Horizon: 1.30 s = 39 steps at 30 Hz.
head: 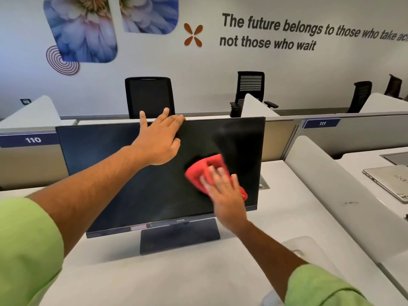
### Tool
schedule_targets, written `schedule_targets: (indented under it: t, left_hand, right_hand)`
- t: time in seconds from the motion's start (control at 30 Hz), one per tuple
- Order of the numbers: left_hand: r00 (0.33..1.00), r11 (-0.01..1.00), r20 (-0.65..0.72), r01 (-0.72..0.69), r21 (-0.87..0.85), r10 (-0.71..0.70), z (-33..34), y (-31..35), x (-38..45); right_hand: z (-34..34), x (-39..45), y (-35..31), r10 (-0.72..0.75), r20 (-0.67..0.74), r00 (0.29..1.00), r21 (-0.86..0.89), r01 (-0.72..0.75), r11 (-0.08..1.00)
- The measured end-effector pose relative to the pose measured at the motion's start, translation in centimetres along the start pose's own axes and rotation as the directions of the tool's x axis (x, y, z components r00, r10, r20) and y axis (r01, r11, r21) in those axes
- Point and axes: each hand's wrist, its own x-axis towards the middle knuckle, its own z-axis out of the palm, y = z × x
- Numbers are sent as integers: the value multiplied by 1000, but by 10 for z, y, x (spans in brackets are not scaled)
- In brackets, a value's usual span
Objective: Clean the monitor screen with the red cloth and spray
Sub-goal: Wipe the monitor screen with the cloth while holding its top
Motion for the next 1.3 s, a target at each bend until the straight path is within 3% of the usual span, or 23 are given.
schedule_targets:
  t: [0.1, 0.17, 0.23, 0.3, 0.4, 0.47, 0.53, 0.57, 0.63, 0.73, 0.83, 0.93, 1.03, 1.13, 1.23, 1.3]
  left_hand:
    - [1000, 1000, 12, 2, 9, -2, -1, 0, 1]
    - [1000, 1000, 8, 4, 10, -4, -1, 0, 1]
    - [1000, 1000, 5, 5, 7, -5, -1, 0, 0]
    - [1000, 1000, 1, 9, 8, -9, 0, -1, -1]
    - [1000, 1000, 3, 10, 5, -10, 0, -1, 0]
    - [1000, 1000, 10, 8, -1, -8, -1, -1, 1]
    - [1000, 1000, 10, 6, 1, -6, -2, -1, 0]
    - [1000, 1000, 8, 2, 4, -3, -2, -1, -1]
    - [1000, 1000, 6, -5, 6, 5, -2, -1, -2]
    - [1000, 1000, -2, -5, 1, 5, -2, 0, -1]
    - [1000, 1000, -9, 0, -9, 0, -1, 0, -1]
    - [1000, 1000, -19, -3, -11, 3, 1, 0, -2]
    - [1000, 1000, -30, -3, -9, 2, 2, -1, -2]
    - [1000, 1000, -29, -3, -9, 3, 3, -2, -3]
    - [1000, 1000, -23, -4, -1, 4, 2, -2, -3]
    - [1000, 1000, -19, -6, -5, 5, 1, -1, -4]
  right_hand:
    - [-23, 29, 31, 389, -103, 916, 39, -387, 921]
    - [-41, 69, 44, 507, -125, 853, 144, -490, 860]
    - [-53, 102, 41, 540, -119, 833, 210, -510, 834]
    - [-51, 117, 22, 467, -122, 876, 212, -437, 874]
    - [-30, 96, -16, 135, -73, 988, 169, -122, 978]
    - [-14, 61, -29, -74, 4, 997, 133, 72, 988]
    - [-3, 22, -25, -150, 59, 987, 69, 145, 987]
    - [0, 6, -19, -113, 53, 992, 30, 111, 993]
    - [-4, -11, -5, 94, -17, 995, -38, -94, 995]
    - [-24, 15, 20, 443, -136, 886, -50, -453, 890]
    - [-52, 71, 37, 565, -214, 797, 98, -558, 824]
    - [-67, 114, 23, 504, -265, 822, 174, -473, 864]
    - [-55, 116, -22, 243, -260, 934, 92, -227, 970]
    - [-27, 66, -65, 32, -165, 986, 82, -19, 996]
    - [-6, 4, -70, 2, -89, 996, 121, 8, 993]
    - [-4, -19, -53, 108, -97, 989, 144, -94, 985]
